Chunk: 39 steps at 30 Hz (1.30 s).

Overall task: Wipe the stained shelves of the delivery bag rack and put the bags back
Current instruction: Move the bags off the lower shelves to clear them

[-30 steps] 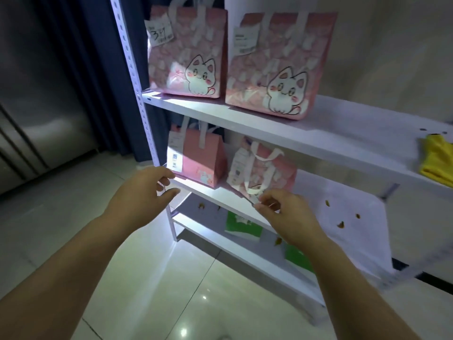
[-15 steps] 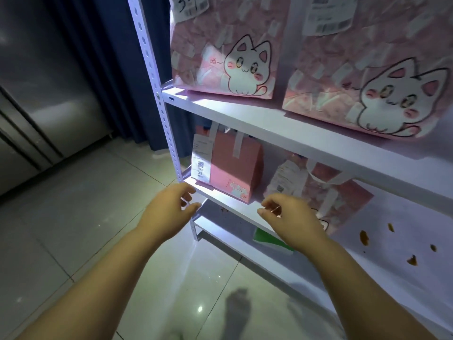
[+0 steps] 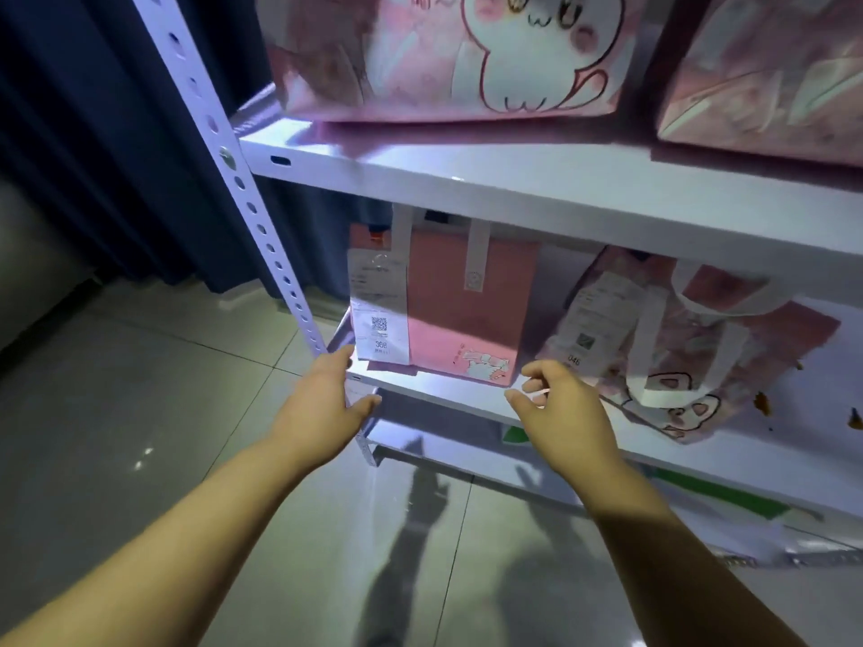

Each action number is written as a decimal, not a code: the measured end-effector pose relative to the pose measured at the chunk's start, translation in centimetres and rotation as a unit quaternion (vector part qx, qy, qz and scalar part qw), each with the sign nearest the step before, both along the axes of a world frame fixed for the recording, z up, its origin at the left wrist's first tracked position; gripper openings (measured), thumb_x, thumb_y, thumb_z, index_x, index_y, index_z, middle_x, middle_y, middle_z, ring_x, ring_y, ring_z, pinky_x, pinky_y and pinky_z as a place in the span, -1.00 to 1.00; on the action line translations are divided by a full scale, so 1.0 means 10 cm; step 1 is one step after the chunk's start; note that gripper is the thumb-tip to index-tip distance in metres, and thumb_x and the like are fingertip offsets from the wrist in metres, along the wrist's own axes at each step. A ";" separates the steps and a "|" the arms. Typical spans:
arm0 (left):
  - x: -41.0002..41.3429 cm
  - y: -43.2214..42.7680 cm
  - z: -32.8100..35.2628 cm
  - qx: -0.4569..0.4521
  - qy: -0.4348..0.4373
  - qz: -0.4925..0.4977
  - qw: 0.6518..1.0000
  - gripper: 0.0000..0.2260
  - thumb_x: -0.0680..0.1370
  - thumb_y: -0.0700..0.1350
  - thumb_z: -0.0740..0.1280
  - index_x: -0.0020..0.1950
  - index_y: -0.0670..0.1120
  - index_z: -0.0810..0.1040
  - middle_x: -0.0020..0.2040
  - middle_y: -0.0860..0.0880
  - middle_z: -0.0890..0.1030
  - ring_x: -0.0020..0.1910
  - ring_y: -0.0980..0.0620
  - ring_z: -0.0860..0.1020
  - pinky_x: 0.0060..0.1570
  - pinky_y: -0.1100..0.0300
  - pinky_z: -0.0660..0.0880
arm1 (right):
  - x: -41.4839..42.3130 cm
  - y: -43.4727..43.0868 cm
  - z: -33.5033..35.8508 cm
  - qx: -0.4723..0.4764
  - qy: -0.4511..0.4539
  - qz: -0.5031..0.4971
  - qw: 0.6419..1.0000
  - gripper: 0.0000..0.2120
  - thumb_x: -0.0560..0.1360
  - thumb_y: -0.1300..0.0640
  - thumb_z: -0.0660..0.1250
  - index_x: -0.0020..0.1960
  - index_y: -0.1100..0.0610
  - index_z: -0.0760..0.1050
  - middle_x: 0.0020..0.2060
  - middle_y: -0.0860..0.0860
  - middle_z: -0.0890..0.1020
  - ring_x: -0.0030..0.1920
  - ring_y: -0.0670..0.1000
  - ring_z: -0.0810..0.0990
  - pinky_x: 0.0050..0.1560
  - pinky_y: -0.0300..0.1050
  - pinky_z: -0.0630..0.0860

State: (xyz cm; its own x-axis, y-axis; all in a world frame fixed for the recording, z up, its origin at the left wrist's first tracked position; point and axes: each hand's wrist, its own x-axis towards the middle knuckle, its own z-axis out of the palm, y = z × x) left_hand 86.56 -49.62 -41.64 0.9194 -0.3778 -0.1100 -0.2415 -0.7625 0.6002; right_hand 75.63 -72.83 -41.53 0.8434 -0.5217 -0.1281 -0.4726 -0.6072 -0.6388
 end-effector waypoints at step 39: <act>0.28 -0.35 -0.79 -0.187 -0.001 0.072 0.980 -0.60 0.46 -0.14 0.42 0.26 -0.05 0.41 0.23 -0.02 0.41 -0.07 0.25 0.50 -0.11 0.40 0.40 | 0.15 -0.04 -0.69 0.095 -0.162 -0.163 0.969 -0.85 0.46 0.19 0.36 0.01 0.02 0.52 -0.08 -0.05 0.63 -0.08 -0.06 0.58 0.02 -0.14 0.52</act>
State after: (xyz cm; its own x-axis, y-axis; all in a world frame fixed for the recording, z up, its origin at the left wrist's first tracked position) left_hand 89.34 -53.11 -49.53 0.9660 -0.2582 0.0136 -0.1497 -0.5153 0.8438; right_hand 77.09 -73.19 -48.46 0.6492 -0.7606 -0.0041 -0.3761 -0.3163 -0.8709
